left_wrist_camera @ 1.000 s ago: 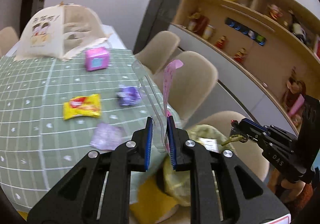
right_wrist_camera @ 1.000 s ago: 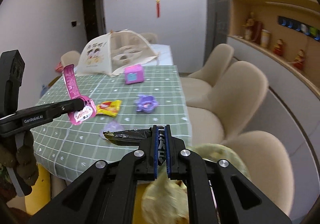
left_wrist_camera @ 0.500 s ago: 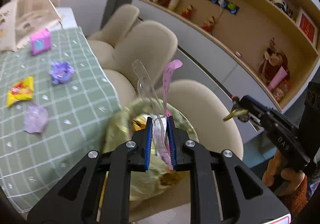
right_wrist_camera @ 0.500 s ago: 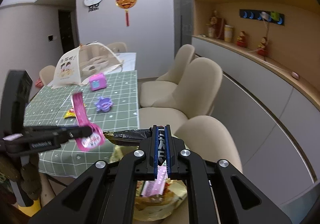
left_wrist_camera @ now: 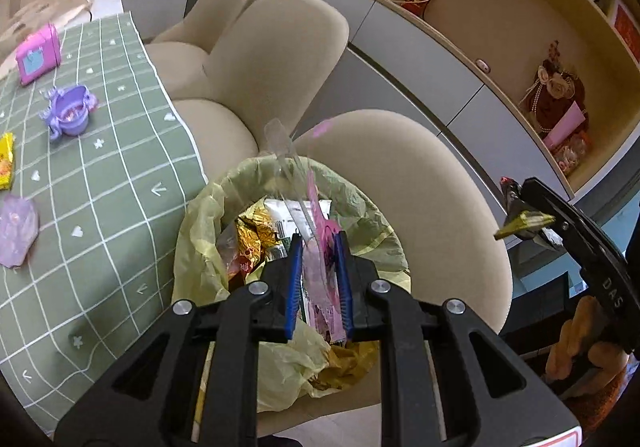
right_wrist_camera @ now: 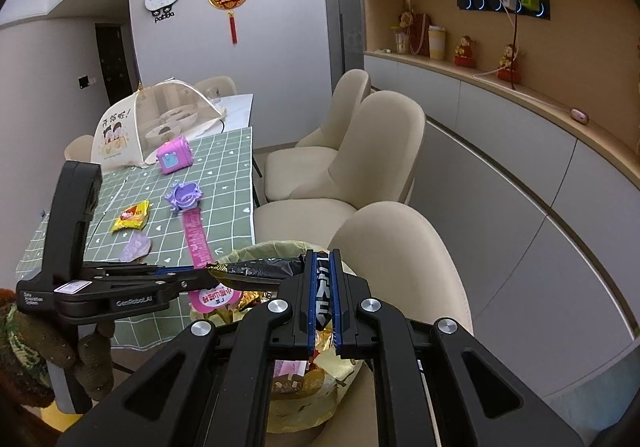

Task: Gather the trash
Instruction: 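Carry the lollipop and dark wrapper to the trash bin with both grippers, then open both grippers over the bin to drop the items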

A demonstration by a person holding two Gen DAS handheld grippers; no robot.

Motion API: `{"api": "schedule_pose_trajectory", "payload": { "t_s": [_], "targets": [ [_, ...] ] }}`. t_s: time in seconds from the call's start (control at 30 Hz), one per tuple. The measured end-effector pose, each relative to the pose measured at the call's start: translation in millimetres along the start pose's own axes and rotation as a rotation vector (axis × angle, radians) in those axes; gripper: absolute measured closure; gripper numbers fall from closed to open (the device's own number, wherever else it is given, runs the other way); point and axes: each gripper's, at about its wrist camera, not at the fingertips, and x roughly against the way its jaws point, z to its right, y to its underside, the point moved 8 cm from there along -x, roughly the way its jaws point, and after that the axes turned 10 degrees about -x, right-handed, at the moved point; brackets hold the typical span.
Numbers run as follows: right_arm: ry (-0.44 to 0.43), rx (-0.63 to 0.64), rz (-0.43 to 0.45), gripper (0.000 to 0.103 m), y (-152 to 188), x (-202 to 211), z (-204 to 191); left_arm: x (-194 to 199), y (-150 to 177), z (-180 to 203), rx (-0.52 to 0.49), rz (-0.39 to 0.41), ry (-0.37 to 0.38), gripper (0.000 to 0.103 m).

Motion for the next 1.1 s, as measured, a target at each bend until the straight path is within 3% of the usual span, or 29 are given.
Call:
{"api": "schedule_pose_trajectory", "payload": {
  "t_s": [0.1,0.3,0.63,0.83,1.1],
  "targets": [
    [-0.001,0.005,-0.012,0.095,3,-4,-1,-6,4,-4,0.025,-0.018,0.026,0.072],
    [-0.02,0.006,-0.037,0.095,9,-17,-8,9,11,-21,0.039,-0.013,-0.017,0.07],
    [-0.076,0.054,-0.113,0.095,28,-57,-41,80,27,-47,0.032,0.078,-0.12,0.061],
    [-0.075,0.073,-0.164,0.095,43,-82,-47,110,43,-68,0.077,0.101,-0.169,0.06],
    [-0.065,-0.013,-0.198,0.094,50,-106,-41,126,70,-106,0.172,0.092,-0.22,0.06]
  ]
}}
